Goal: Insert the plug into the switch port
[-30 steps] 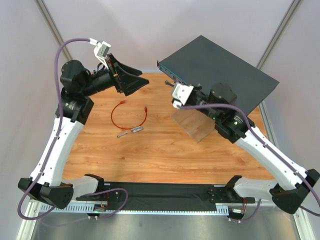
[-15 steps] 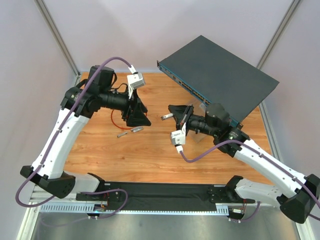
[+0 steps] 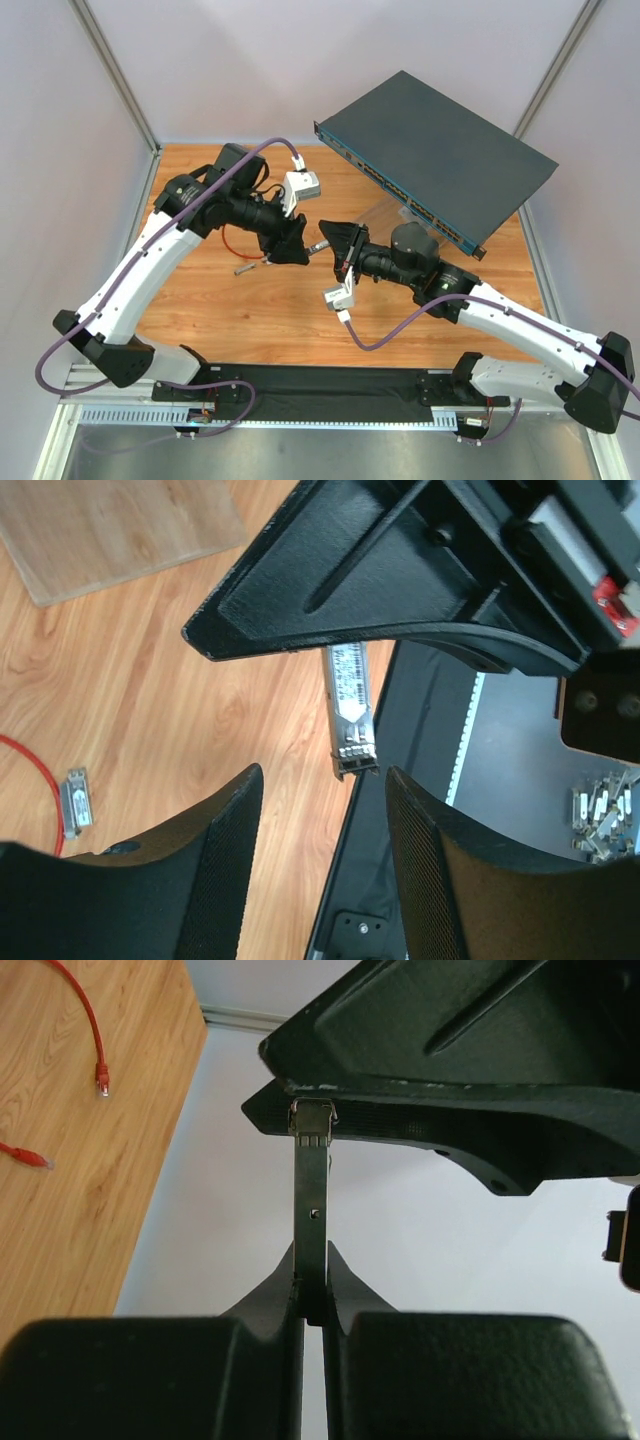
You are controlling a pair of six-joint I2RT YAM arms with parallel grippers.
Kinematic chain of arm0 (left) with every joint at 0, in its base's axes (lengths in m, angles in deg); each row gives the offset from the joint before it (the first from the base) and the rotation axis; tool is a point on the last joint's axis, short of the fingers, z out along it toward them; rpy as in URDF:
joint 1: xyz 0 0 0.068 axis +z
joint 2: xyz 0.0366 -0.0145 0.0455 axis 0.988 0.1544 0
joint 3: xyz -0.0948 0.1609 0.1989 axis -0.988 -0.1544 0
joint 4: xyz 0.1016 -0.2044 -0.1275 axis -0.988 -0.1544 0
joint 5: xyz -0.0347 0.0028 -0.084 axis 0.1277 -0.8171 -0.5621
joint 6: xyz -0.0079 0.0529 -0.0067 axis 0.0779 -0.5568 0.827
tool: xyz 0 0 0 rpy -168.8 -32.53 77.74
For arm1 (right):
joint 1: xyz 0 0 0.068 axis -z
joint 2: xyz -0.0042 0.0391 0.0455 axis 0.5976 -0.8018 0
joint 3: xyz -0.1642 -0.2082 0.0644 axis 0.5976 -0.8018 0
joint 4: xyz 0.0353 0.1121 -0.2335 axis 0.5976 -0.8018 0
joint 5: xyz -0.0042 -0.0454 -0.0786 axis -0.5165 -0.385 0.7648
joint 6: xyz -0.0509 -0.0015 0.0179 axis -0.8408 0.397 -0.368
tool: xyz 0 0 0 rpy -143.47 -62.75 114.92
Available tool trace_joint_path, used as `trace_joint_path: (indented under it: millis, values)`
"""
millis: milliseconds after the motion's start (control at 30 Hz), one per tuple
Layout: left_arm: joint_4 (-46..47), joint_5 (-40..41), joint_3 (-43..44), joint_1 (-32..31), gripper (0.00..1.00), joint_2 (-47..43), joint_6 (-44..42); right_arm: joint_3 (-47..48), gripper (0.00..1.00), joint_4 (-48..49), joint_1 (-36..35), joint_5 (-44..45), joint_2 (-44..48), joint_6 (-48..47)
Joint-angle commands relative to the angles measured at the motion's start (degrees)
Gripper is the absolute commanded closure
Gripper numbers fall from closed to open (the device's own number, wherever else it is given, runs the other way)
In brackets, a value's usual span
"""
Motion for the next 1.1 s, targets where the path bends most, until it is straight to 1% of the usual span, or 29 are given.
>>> trace_joint_path:
  millis: [0,167,233,300,367,533,567,633,767,833,933,967,1000,1033,1067]
  values:
    - [0.13,2.61,1.50,-0.79,0.41,-0.16,-1.42,1.00,1.00,2.06,-0.66,2.50,-0.09,-1.65]
    - [0.75,3.93,0.18,-2.37,0.43,-0.08,-2.48,2.24,1.00,0.83,-1.02,3.55,-0.53,0.19]
    - [1.88,3.85,-0.09,-2.55,0.51,-0.25,-2.65,2.59,1.00,0.30,-1.28,3.82,-0.45,0.63]
    - [2.50,3.85,-0.17,-2.99,0.54,-0.08,-2.56,2.68,1.00,0.03,-1.37,4.08,-0.53,0.90]
    - [2.68,4.02,0.09,-3.60,0.53,0.45,-2.56,2.94,0.99,0.03,-1.37,4.52,-0.80,1.33]
    - [3.91,5.07,-0.17,-4.57,0.49,1.42,-1.43,3.12,1.00,0.12,-1.37,4.26,-0.18,2.74]
    - [4.00,4.99,-0.17,-4.66,0.48,1.59,-1.16,3.03,0.99,-1.53,-1.37,4.17,-0.01,2.83]
    - [4.18,4.99,-0.09,-4.92,0.48,1.86,-1.33,3.12,1.00,-2.07,-1.45,4.08,0.34,3.09]
    - [4.44,5.16,0.18,-5.27,0.53,2.38,-1.42,3.03,1.00,-2.60,-1.45,4.08,0.52,3.36]
    - [4.53,4.99,0.18,-5.36,0.54,2.82,-1.33,3.29,1.00,-2.78,-1.54,4.08,0.61,3.71]
    - [4.88,4.46,0.35,-5.54,0.64,3.35,-0.98,3.47,1.00,-3.22,-1.63,4.08,0.78,4.23]
    - [4.88,4.29,0.44,-5.54,0.70,3.53,-0.81,3.38,1.00,-3.22,-1.72,4.17,0.78,4.41]
    - [4.79,4.20,0.53,-5.54,0.74,3.79,-0.98,3.56,1.00,-3.22,-1.63,4.34,0.96,4.59]
    - [4.79,4.20,0.53,-5.54,0.82,3.88,-0.98,3.56,1.00,-3.48,-1.72,4.43,1.05,4.76]
    - [4.79,4.28,0.53,-5.54,0.87,3.97,-1.16,3.56,0.99,-3.57,-1.81,4.52,1.05,5.03]
